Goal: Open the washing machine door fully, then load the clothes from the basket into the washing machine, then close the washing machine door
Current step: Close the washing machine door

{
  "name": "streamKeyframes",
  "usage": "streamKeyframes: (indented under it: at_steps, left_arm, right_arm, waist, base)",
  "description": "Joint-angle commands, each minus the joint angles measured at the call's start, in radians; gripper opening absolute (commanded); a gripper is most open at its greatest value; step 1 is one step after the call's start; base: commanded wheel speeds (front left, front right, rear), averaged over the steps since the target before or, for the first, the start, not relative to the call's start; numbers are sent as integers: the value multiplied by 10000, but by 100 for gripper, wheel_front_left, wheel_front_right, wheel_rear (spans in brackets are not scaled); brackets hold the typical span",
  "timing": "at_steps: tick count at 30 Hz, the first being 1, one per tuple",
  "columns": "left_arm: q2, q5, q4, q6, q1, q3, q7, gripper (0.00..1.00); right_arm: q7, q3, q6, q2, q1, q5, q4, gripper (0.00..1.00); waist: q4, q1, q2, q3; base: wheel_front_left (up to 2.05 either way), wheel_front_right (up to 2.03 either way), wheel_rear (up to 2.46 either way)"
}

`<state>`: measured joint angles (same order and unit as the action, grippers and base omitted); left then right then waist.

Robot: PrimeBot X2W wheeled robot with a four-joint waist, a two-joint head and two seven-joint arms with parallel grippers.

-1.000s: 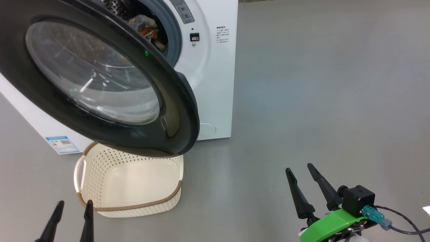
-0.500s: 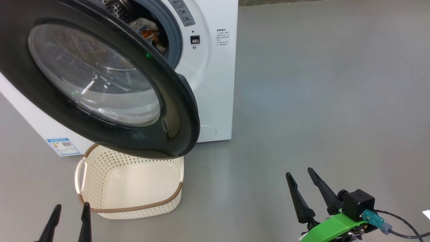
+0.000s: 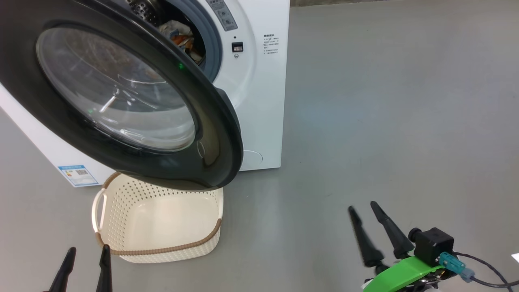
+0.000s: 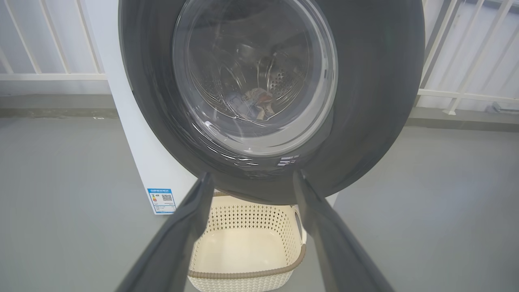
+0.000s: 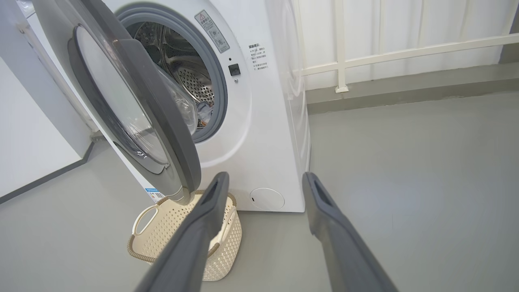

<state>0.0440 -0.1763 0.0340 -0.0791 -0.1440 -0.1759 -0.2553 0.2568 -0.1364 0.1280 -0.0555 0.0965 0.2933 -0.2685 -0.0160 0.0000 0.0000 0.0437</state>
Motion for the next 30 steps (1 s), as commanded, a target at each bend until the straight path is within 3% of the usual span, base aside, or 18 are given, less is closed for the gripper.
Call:
streamKeyframes:
  at_steps: [1, 12, 17, 21, 30]
  left_arm:
    - [63, -95, -175, 62, 145, -308, -64, 100]
    - [63, -260, -146, 68, 210, -279, -64, 100]
    - [63, -315, -150, 61, 289, -257, -64, 100]
    - [63, -381, -102, 52, 349, -216, -64, 100]
    - [62, -531, -37, 42, 611, -19, -65, 100]
  right_arm:
    - [49, -120, 27, 53, 145, -69, 414, 0]
    - [49, 79, 27, 53, 409, -100, 3213, 0]
    - [49, -973, 27, 9, 704, -169, 4855, 0]
    - [49, -1912, 27, -293, 1000, -88, 5456, 0]
    - [49, -3967, 27, -1288, 1958, 214, 5006, 0]
  waist:
    - [8, 0, 0, 10]
    - [46, 0, 0, 123]
    - [123, 0, 0, 192]
    - [250, 0, 0, 257]
    - [882, 0, 0, 562]
  base:
    - [0, 0, 0]
    - [0, 0, 0]
    - [0, 0, 0]
    - [0, 0, 0]
    - [0, 0, 0]
